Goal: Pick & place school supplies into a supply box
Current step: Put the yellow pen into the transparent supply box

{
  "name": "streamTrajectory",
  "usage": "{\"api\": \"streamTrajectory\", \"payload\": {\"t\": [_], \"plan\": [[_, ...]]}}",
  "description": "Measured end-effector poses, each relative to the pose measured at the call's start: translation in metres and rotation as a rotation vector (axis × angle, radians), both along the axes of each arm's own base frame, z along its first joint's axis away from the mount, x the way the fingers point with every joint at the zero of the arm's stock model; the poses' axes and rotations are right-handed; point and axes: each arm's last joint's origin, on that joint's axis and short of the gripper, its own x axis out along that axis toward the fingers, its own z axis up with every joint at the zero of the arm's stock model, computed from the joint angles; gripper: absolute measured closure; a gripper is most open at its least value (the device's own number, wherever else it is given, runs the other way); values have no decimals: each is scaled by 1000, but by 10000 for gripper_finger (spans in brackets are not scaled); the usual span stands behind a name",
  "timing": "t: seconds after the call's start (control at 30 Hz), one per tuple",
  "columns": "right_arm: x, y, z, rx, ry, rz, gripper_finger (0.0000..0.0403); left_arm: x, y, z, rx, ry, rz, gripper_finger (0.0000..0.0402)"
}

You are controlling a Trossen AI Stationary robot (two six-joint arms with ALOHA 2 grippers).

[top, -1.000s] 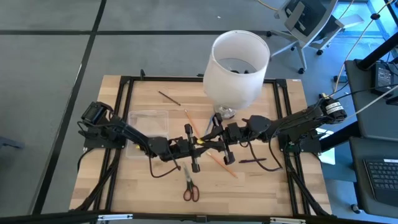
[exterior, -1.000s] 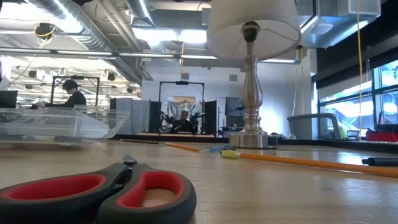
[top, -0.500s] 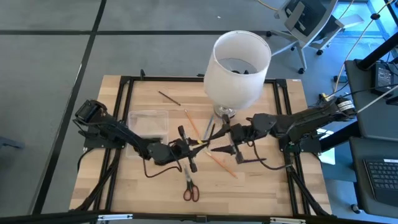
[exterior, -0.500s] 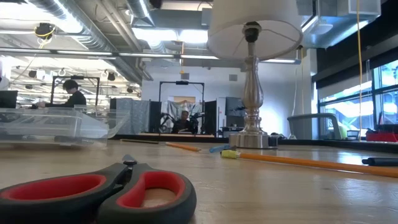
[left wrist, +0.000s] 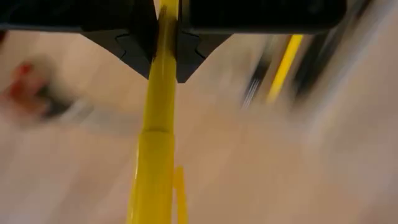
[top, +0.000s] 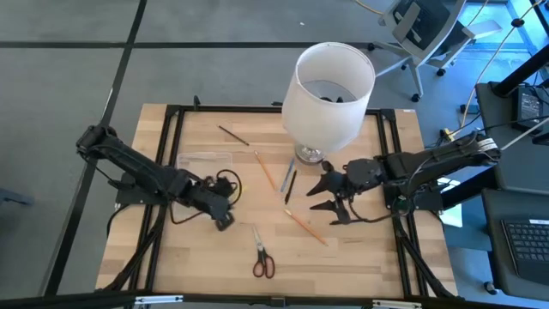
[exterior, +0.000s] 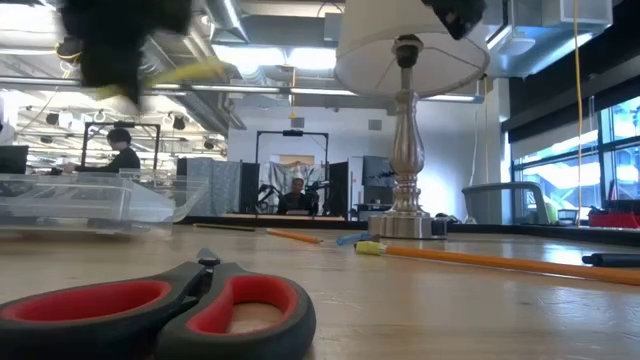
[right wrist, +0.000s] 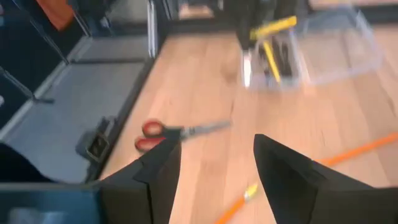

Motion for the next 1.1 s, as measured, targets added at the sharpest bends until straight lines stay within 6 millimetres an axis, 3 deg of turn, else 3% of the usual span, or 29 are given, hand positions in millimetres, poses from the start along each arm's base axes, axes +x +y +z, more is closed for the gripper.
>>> {"api": "streamTrajectory", "payload": {"t": [0.13,0.23,0.57,0.8,1.1], "plan": [[6,1,-8,-9,37,0,198,-19,4,-12,-93,316,46,384],[9,2,-13,-17,58,1,198,-27,6,-15,-85,439,40,384],[21,4,-29,-34,117,0,198,-21,6,-33,14,580,-196,384],[25,6,-36,-38,143,-1,198,-6,16,-55,-11,697,-171,384],[25,6,-36,-38,143,-1,198,3,27,-70,-36,778,-274,384]]}}
